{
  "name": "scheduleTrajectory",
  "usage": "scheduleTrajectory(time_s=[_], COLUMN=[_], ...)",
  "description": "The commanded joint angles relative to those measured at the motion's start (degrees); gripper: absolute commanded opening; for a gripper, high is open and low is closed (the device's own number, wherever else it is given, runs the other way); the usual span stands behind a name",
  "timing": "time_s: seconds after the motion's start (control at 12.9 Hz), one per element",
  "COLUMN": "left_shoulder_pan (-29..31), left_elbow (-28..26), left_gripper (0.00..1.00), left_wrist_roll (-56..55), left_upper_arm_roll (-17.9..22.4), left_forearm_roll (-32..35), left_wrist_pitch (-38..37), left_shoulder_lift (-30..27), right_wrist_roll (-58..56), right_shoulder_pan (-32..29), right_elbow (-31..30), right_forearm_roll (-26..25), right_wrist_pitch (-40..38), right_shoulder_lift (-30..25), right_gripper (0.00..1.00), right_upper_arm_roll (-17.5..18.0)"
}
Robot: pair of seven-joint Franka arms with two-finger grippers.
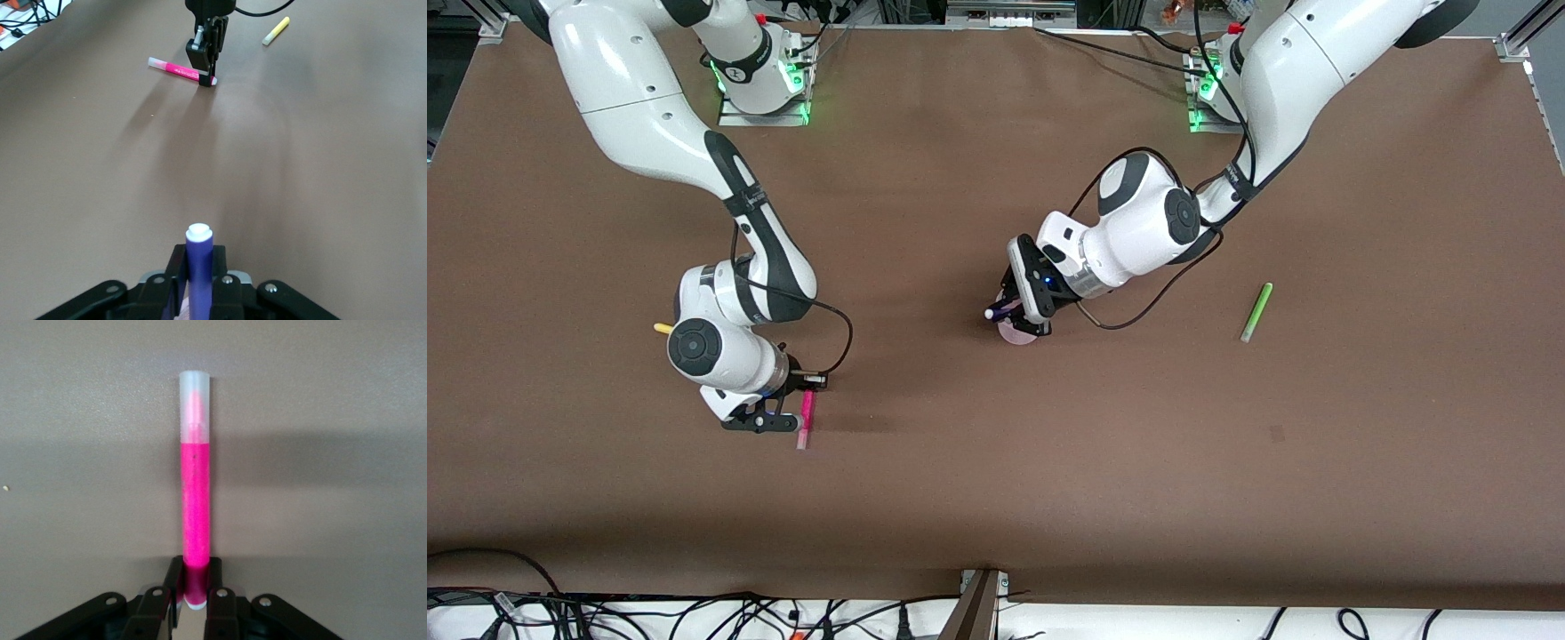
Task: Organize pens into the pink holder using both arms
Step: 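Drop the blue marker in the holder while the right gripper lifts pink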
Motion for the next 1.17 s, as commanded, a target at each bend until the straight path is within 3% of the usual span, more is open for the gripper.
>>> scheduleTrajectory(time_s=[0.0, 0.31, 0.47, 1.09], left_shoulder_pan=[-0.3, 0.6, 1.6, 8.6], left_elbow=[-0.3, -0.1, 0.7, 9.5], left_gripper=[1.0, 1.0, 1.0, 1.0], left_wrist_roll=[1.7, 0.9, -1.4, -22.6], left_upper_arm_roll=[-0.3, -0.6, -0.8, -0.6], left_forearm_roll=[-0.6, -0.6, -0.9, -0.6], left_wrist_pitch=[0.5, -0.5, -4.8, -37.8], left_shoulder_lift=[-0.2, -1.1, -2.8, -10.7], right_wrist_roll=[0.3, 0.6, 0.6, 0.6], right_shoulder_pan=[-0.3, 0.0, 0.1, 0.2], right_elbow=[0.3, 0.3, 0.3, 0.4], right_forearm_roll=[-0.3, -0.2, -0.2, 0.6], right_wrist_pitch=[-0.1, -0.1, -0.1, -0.7], right_shoulder_lift=[0.5, 0.5, 0.4, 0.0], right_gripper=[0.07, 0.07, 0.07, 0.05], right_upper_arm_roll=[0.3, 0.3, 0.3, 0.3])
